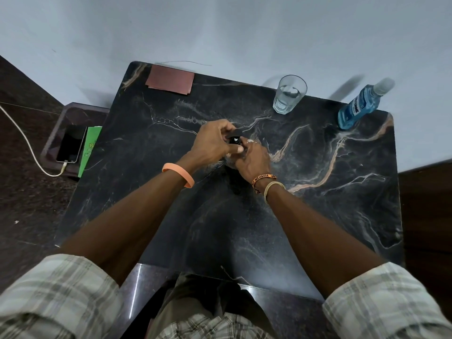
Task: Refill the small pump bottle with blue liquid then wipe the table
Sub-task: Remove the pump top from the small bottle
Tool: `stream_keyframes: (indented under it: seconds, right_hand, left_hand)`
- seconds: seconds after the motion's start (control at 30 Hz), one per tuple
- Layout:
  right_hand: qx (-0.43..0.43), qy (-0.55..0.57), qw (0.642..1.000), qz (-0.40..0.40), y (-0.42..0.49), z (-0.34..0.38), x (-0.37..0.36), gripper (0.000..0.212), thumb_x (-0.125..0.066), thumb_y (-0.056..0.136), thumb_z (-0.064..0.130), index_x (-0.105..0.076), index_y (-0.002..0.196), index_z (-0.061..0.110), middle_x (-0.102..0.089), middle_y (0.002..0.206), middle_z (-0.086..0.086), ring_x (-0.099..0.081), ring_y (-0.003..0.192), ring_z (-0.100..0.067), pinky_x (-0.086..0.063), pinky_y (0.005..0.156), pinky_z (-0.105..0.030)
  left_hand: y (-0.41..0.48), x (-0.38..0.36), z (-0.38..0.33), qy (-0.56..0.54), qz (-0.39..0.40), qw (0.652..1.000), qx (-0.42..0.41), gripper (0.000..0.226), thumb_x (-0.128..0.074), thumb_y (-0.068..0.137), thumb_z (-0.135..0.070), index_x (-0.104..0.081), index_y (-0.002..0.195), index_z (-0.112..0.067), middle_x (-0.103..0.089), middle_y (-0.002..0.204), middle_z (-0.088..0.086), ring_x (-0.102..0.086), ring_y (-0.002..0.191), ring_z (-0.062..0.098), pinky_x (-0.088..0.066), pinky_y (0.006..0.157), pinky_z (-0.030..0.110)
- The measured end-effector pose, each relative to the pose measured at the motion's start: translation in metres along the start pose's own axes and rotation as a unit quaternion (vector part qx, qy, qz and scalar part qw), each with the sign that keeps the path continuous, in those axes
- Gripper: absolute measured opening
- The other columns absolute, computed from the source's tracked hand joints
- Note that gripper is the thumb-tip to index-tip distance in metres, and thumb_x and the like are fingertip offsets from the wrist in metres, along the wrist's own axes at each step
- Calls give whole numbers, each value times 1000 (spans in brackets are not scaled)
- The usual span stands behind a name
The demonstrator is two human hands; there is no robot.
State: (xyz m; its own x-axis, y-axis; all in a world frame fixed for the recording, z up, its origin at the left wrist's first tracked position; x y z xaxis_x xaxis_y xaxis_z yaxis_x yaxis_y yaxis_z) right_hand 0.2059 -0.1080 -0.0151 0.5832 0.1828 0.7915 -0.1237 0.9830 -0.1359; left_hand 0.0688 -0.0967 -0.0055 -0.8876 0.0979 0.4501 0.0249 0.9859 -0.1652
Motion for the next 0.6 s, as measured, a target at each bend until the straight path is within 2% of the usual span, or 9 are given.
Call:
stream_keyframes:
  seconds: [0.1,0.17,0.23,0.33,0.37,0.43,0.5,0.53,0.6]
  right_hand:
    - [-12,-2,1000,7,0,-1,-1,38,-70,79,34,-68,114,21,-70,93,-10,-65,88,-29,-56,73,-40]
    - [-18,-4,1000,9,0,-2,-1,36,-70,80,36,-68,112,19,-69,93,-10,-64,87,-28,-55,73,-40]
    - [-16,-4,1000,14,0,-1,-1,35,-69,80,37,-68,111,19,-68,94,-10,-64,88,-28,-55,73,-40]
    - [-16,-2,1000,13,-1,0,0,34,-71,78,30,-68,111,21,-70,92,-9,-65,86,-28,-55,72,-39]
    - [-20,-1,1000,10,-1,0,1,32,-72,77,29,-69,108,20,-71,90,-9,-66,85,-28,-55,72,-39]
    - [-20,-1,1000,4,-2,0,2,30,-72,77,31,-70,104,18,-71,87,-8,-66,81,-27,-55,70,-38]
    - [-15,1,1000,2,-3,1,3,32,-70,79,32,-70,109,21,-70,86,-8,-65,80,-27,-55,69,-37]
    - [-14,2,1000,4,-3,2,3,31,-69,79,32,-70,109,22,-70,86,-8,-65,80,-28,-55,68,-37]
    - [-25,-4,1000,7,-3,0,2,24,-68,79,29,-70,100,18,-70,84,-9,-65,78,-30,-55,66,-38]
  left_hand:
    - [-2,-1,-5,8,19,999,-27,51,-91,61,-18,-71,107,-27,-73,107,-10,-70,99,5,-58,92,38]
    - [-1,-2,-2,25,20,999,-32,39,-89,64,-14,-74,97,-27,-75,94,-11,-71,88,5,-60,84,39]
    - [-2,0,-2,45,8,999,-30,37,-91,63,-18,-72,94,-28,-74,90,-9,-71,85,9,-60,81,41]
    - [-5,-2,-10,59,30,996,-53,58,-88,67,-21,-66,120,-26,-69,117,-7,-65,105,9,-56,93,34]
    - [-6,-3,-12,67,37,995,-64,56,-86,70,-21,-66,122,-26,-68,119,-6,-64,106,9,-55,93,33]
    - [-6,-3,-13,93,33,992,-83,33,-84,71,-20,-71,102,-25,-72,101,-6,-67,92,10,-57,84,38]
    - [-5,-1,-11,93,20,993,-70,28,-87,68,-20,-69,90,-26,-71,90,-8,-68,85,9,-58,80,41]
    - [-5,0,-11,89,16,994,-61,31,-88,68,-22,-69,91,-26,-72,92,-9,-68,87,7,-58,81,40]
    - [-7,-1,-15,92,20,993,-70,41,-87,70,-24,-70,107,-23,-71,109,-6,-66,98,9,-57,89,38]
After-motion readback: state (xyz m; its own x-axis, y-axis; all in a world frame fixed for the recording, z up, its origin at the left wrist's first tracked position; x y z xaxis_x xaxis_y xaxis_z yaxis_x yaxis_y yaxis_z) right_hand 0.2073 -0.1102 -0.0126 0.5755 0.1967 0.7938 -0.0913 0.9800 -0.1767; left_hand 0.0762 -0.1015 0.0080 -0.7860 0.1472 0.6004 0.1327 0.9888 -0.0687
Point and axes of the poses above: each hand's wrist, its own y-axis towards the middle knuckle, its own x-axis out of the back of the hand, z = x × y, the point moved 7 cm from there along y, towards the middle knuckle
